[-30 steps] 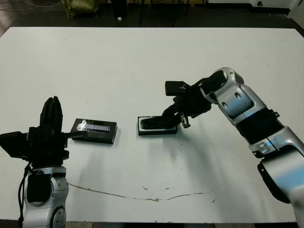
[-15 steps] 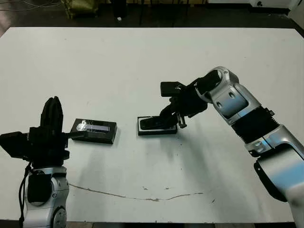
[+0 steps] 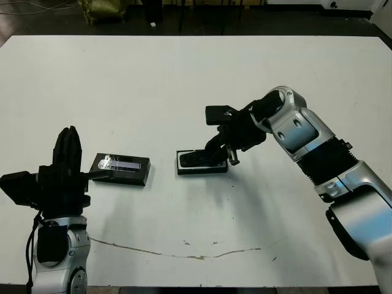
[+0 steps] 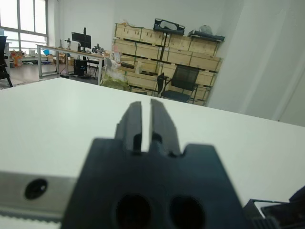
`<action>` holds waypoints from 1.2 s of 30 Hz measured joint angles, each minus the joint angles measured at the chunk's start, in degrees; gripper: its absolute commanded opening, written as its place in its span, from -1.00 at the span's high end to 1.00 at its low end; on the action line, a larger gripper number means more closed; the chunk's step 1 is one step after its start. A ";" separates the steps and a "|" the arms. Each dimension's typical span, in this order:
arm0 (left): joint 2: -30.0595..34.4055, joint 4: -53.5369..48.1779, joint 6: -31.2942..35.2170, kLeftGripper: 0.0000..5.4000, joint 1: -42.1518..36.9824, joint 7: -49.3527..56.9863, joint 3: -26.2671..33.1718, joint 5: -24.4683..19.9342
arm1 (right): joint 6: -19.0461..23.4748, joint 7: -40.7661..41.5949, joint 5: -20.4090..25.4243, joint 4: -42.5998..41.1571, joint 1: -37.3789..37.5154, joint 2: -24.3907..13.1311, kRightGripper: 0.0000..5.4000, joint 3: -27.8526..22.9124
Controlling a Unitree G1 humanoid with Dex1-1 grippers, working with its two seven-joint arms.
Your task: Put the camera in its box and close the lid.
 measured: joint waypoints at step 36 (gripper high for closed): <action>-0.46 0.59 -0.91 1.00 0.01 -0.82 0.15 -0.87 | -2.46 0.61 1.60 -0.44 0.55 -0.22 -1.00 -1.43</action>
